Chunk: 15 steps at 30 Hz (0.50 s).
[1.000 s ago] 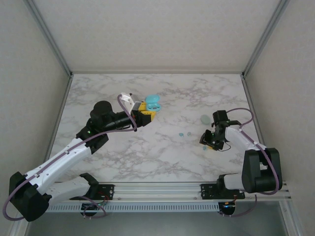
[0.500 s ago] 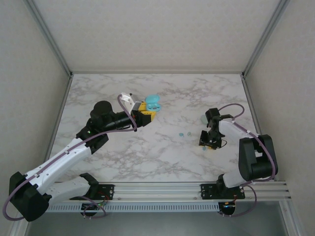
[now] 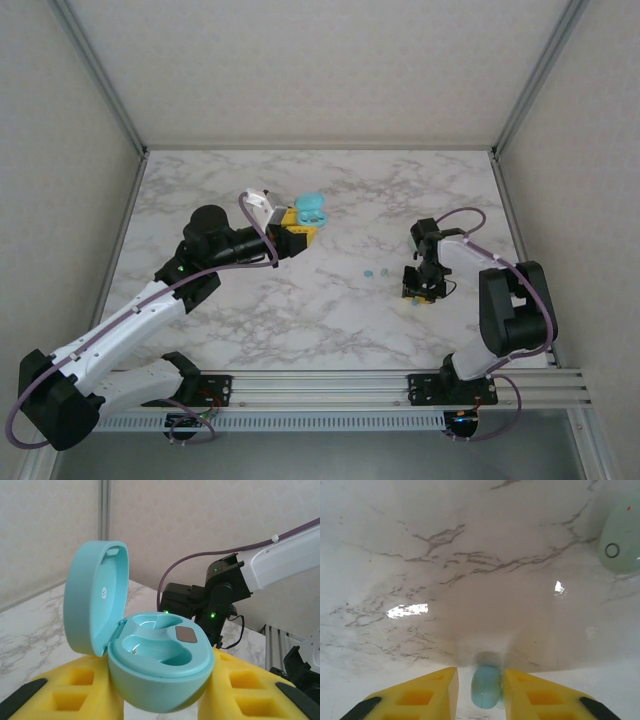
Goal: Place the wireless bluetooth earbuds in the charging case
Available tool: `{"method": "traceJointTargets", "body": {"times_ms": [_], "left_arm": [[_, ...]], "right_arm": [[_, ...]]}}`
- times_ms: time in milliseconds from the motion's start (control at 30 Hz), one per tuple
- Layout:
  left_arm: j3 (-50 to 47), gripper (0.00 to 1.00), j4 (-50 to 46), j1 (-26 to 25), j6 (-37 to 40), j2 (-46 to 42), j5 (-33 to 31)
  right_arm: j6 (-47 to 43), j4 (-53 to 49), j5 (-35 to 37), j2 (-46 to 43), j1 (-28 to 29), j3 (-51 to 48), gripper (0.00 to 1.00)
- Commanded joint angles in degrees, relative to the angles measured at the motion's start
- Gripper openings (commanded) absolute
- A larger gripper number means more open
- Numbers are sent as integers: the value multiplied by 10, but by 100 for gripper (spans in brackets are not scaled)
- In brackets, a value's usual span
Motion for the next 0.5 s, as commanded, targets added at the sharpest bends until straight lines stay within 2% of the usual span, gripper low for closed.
{"method": "traceJointTargets", "body": {"times_ms": [0,467], "left_arm": [[16,27,0,-4,-5,-7,4],[19,27,-3,-4,-9,-7,6]], "right_arm": [[-4,-19,20,9,5,15,30],[1,-12,31,17,5,14,25]]}}
